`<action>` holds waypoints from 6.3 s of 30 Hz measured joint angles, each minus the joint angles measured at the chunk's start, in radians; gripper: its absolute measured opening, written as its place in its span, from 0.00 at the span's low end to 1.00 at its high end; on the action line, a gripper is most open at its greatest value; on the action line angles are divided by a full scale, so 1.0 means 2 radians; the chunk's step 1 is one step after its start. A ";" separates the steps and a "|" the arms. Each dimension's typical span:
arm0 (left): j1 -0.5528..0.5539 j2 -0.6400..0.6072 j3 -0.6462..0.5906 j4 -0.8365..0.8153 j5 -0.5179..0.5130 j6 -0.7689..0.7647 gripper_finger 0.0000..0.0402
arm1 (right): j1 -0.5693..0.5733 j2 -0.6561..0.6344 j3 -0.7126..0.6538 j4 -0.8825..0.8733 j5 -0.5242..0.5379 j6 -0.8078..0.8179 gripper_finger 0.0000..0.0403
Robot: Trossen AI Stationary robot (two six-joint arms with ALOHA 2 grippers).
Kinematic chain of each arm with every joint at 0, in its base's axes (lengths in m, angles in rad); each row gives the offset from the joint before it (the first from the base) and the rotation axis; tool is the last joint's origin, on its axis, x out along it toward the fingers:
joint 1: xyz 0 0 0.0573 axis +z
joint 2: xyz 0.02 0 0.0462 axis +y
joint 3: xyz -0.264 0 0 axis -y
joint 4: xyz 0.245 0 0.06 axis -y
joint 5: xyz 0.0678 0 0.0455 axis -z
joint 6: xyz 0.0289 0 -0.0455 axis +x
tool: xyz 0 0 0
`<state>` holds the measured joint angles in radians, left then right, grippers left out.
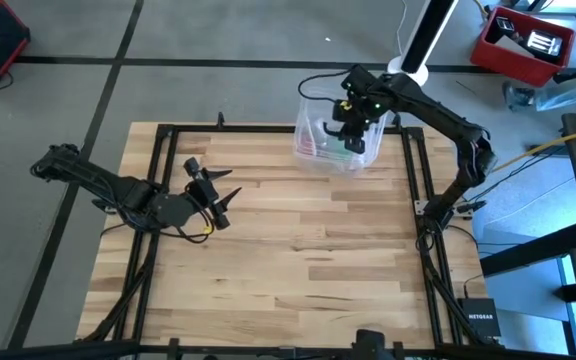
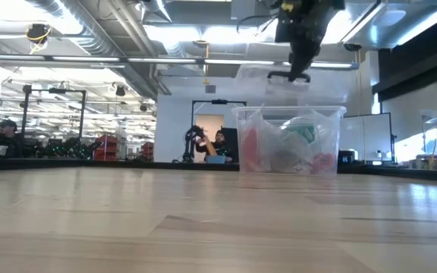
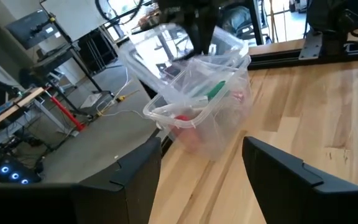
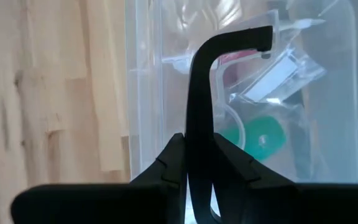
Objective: Roll bandage
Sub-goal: Close the transparent bin, then return to Home Position
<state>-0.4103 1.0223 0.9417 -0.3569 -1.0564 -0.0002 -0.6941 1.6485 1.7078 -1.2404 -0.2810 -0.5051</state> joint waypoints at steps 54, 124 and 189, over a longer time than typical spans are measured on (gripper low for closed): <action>0.000 0.000 0.000 0.001 0.011 0.015 0.54 | 0.000 0.012 -0.115 0.120 -0.055 0.089 0.14; 0.000 0.002 0.000 0.001 0.044 0.025 0.54 | 0.003 0.012 -0.057 0.062 -0.078 0.119 0.38; 0.132 -0.238 -0.238 0.188 0.356 -0.025 0.10 | 0.127 -0.364 -0.513 0.604 -0.012 0.248 0.23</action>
<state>-0.1456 0.5467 0.4649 0.0194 -0.3450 -0.0497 -0.4400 0.9213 0.6811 -0.0317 -0.3059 -0.0082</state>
